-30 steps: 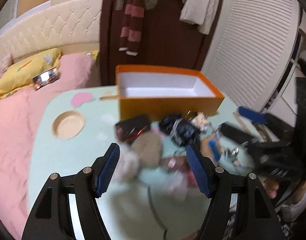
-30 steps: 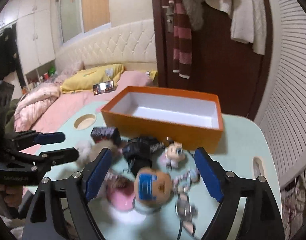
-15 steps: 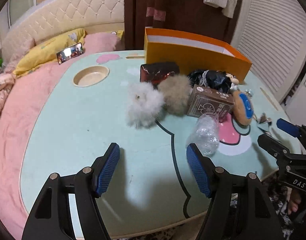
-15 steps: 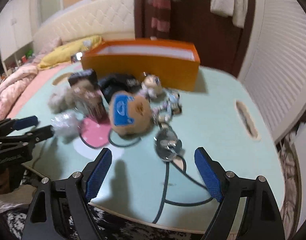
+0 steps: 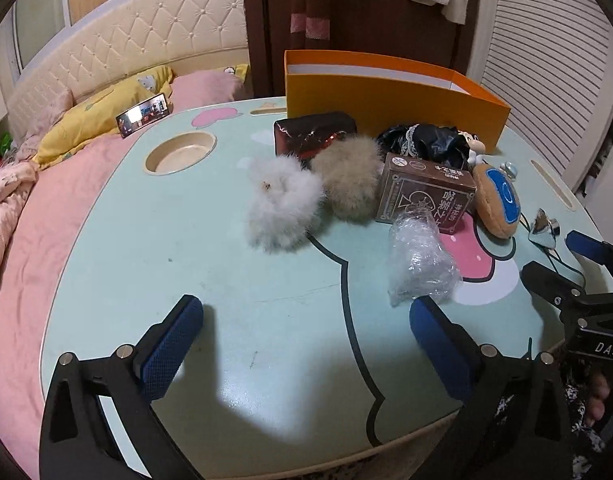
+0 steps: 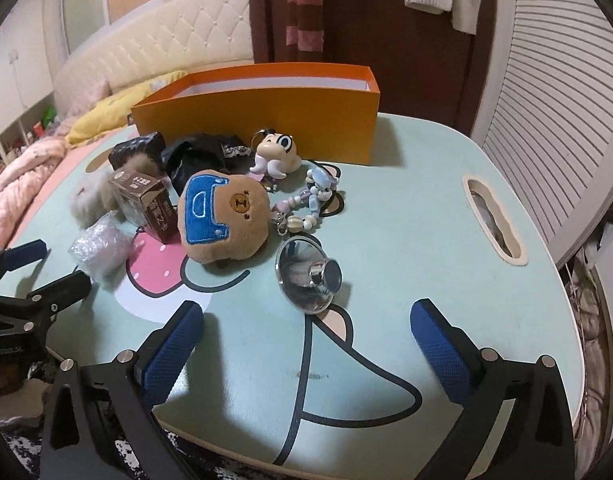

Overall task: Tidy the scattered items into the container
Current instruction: 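Set the bear plush on the table with the right tool and withdraw, then grasp the clear plastic bag with the left tool while the right tool grasps the silver tin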

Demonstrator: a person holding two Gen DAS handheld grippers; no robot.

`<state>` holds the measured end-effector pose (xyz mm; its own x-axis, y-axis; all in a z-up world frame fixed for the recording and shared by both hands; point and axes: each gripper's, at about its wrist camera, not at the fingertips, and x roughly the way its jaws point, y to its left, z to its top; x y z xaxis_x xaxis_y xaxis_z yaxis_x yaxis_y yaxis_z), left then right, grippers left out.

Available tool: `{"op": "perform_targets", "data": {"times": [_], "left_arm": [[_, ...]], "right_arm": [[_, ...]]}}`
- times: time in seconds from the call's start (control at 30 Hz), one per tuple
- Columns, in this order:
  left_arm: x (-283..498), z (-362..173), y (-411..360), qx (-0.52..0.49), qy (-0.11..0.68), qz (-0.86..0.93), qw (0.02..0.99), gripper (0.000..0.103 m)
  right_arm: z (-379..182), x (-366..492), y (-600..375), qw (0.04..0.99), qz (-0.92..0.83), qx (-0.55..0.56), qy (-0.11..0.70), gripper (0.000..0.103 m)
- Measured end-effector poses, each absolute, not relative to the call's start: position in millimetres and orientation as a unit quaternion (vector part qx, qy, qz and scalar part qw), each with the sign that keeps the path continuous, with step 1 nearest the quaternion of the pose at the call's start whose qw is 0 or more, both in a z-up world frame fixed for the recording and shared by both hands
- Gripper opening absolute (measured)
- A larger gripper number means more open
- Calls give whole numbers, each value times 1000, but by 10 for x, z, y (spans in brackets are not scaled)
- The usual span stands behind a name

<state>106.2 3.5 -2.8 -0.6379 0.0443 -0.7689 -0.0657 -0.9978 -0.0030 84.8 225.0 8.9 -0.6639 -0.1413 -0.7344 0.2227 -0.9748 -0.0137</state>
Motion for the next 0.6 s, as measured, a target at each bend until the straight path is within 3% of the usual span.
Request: {"op": "perform_targets", "data": {"times": [0.6], "left_arm": [[1067,-24,38,-426,14,904,34,103]], "right_arm": [[80,847,2230,101,-913,391,50,103]]}}
